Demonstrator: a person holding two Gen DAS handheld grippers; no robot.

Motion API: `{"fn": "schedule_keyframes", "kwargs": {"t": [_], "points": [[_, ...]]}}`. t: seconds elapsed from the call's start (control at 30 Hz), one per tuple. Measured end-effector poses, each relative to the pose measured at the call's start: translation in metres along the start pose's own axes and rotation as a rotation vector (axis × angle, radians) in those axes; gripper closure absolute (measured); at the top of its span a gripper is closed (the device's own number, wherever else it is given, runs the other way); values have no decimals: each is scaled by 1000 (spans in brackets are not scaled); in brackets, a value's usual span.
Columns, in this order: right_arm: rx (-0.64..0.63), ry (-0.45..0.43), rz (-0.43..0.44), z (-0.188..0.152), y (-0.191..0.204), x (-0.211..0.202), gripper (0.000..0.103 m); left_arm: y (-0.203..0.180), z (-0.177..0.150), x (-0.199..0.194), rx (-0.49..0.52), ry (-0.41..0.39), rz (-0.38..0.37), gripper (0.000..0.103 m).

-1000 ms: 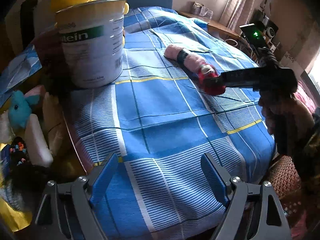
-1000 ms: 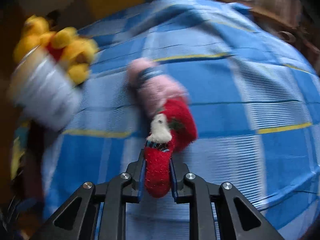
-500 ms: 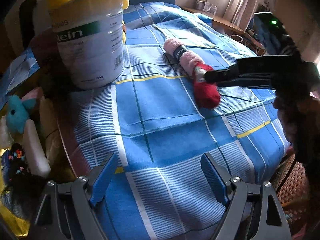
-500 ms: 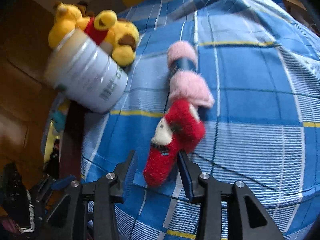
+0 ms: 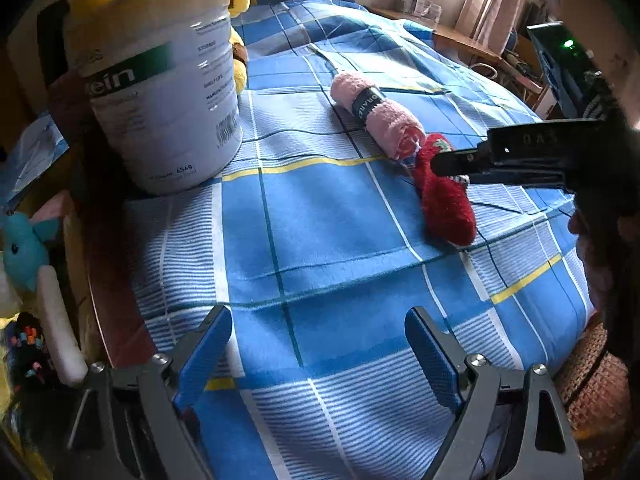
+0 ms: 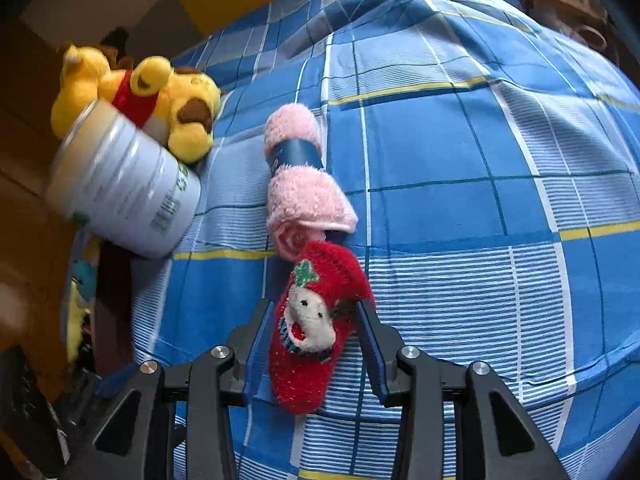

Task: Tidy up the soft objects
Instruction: 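Grasp the pink towel roll with the left tool while the right tool grasps the red sock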

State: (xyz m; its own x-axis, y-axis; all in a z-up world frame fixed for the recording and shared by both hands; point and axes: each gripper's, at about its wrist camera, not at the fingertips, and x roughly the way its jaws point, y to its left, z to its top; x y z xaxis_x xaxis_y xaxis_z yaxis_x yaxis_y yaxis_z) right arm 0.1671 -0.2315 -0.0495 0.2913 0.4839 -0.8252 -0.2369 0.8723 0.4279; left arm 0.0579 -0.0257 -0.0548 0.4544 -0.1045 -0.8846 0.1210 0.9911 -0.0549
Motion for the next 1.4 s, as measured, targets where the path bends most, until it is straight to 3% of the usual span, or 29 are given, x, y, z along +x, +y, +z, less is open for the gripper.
{"fn": "schedule_keyframes", "kwargs": {"t": [0.43,0.63,0.87,0.93,0.97,1.07,1.23,1.4], "points": [[177,-90,28,8,-33,-20,55,-18,20,17,32,-2,13,14],[119,23,27,3,-27,-5,55,-7,53,13,-24,-53,19,14],[10,81,18,-5,-6,6,55,-13,95,15,-35,-100,-5,14],[-35,84,-32,-8,0,9,64,-16,109,20,-51,-107,-18,14],[-67,78,-57,-10,3,9,80,-17,114,23,-57,-106,-23,14],[-82,41,-109,-12,5,2,94,-22,130,31,-73,-114,-34,14],[-5,-71,-354,-11,-19,-21,94,-34,152,55,-63,-109,-44,20],[-11,-37,-407,-13,-22,-16,93,-39,169,91,-104,-48,-63,27]]}}
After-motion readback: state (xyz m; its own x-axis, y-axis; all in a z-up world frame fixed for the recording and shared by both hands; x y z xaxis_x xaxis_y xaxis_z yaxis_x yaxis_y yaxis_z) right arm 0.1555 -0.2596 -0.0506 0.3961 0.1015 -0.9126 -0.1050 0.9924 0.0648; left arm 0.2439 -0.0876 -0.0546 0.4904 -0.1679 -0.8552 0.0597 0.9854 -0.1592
